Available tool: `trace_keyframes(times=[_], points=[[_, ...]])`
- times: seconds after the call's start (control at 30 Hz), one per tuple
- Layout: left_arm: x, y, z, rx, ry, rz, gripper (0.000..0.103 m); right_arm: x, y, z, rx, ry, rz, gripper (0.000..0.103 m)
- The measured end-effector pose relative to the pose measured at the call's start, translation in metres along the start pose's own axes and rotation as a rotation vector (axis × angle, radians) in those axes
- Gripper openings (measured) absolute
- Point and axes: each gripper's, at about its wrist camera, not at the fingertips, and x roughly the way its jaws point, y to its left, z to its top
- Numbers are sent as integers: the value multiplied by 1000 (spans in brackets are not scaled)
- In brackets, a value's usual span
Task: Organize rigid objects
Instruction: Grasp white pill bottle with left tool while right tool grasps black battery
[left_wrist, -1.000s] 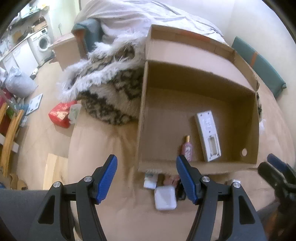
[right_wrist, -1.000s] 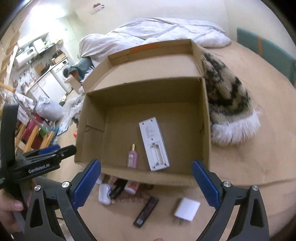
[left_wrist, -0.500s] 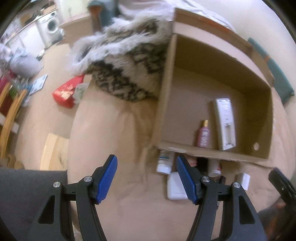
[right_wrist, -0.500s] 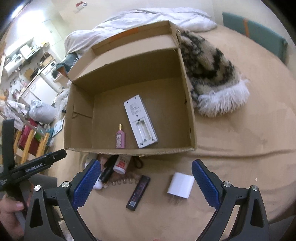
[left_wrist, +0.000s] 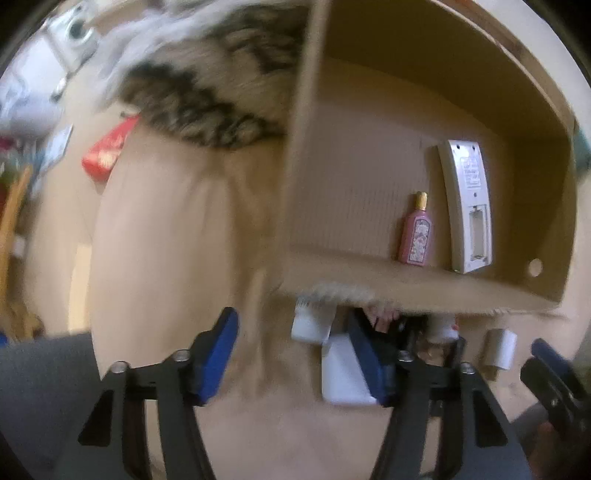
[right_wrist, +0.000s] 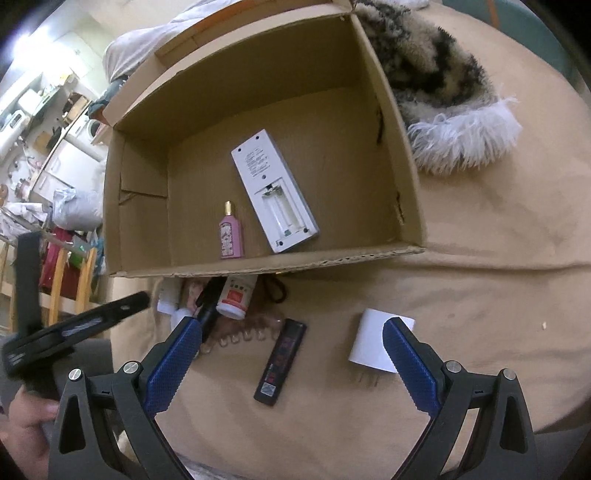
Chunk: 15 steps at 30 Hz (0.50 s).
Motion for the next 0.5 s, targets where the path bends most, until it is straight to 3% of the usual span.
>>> trace_keyframes(times=[0.07,0.13,0.23,0.37,0.5], points=[[8,-8,6,33,-5,31,55,8,-1,0,-5,36,-19,103],[17,-12,9,43,14,39,55,15,0,-3,-9,71,13,103],[30,-15,7,37,78,22,48,26,8,-7,-45,123,32,89],[38,-13,7,35,88,36,41,52,21,-17,-100,214,13,73],[42,-14,10,28,91,21,25,78,34,-19,-159,249,-76,71]])
